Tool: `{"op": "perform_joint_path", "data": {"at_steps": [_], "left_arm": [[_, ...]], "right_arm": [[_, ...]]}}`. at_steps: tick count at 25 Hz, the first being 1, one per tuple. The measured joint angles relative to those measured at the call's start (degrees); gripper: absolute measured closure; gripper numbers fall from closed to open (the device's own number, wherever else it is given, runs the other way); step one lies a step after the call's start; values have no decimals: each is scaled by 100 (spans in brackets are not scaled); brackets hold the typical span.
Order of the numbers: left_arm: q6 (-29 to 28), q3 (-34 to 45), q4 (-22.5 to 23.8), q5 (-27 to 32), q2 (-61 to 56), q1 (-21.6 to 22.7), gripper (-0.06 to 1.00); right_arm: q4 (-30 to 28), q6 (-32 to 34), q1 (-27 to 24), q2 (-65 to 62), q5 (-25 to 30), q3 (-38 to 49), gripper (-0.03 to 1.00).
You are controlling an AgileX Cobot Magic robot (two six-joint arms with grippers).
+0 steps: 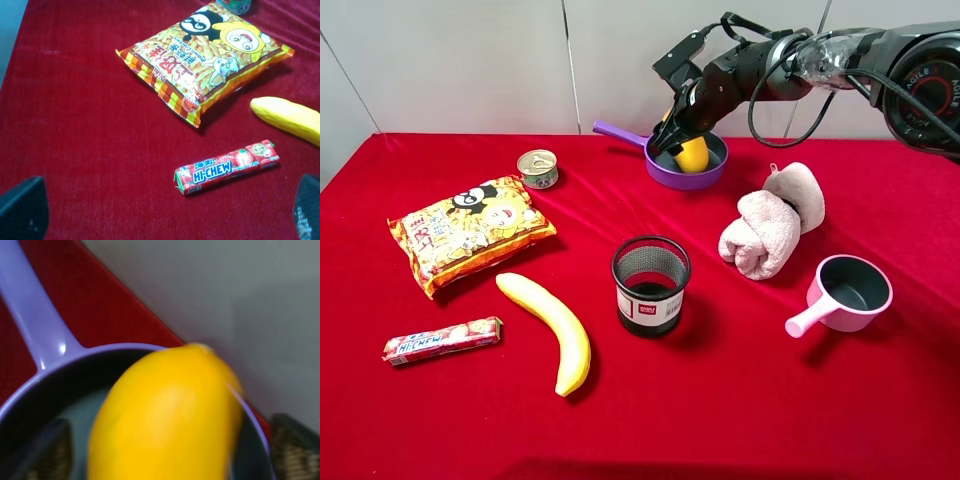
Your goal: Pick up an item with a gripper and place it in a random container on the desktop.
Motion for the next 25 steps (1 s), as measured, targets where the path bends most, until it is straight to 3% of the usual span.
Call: {"op": "perform_joint_path", "data": {"at_steps": [4, 14, 21, 25], "left_arm": [[0, 0, 0, 0, 0, 0, -3], [0, 0, 0, 0, 0, 0, -3], [0, 0, 0, 0, 0, 0, -3], [0, 0, 0, 0, 0, 0, -3]], "right_arm": [[7, 14, 0, 0, 0, 0, 29], [7, 59, 0, 0, 5, 0, 28], [-79, 916, 0, -75, 101, 0, 28], [-194, 1331, 0, -332, 507, 0, 28]]}}
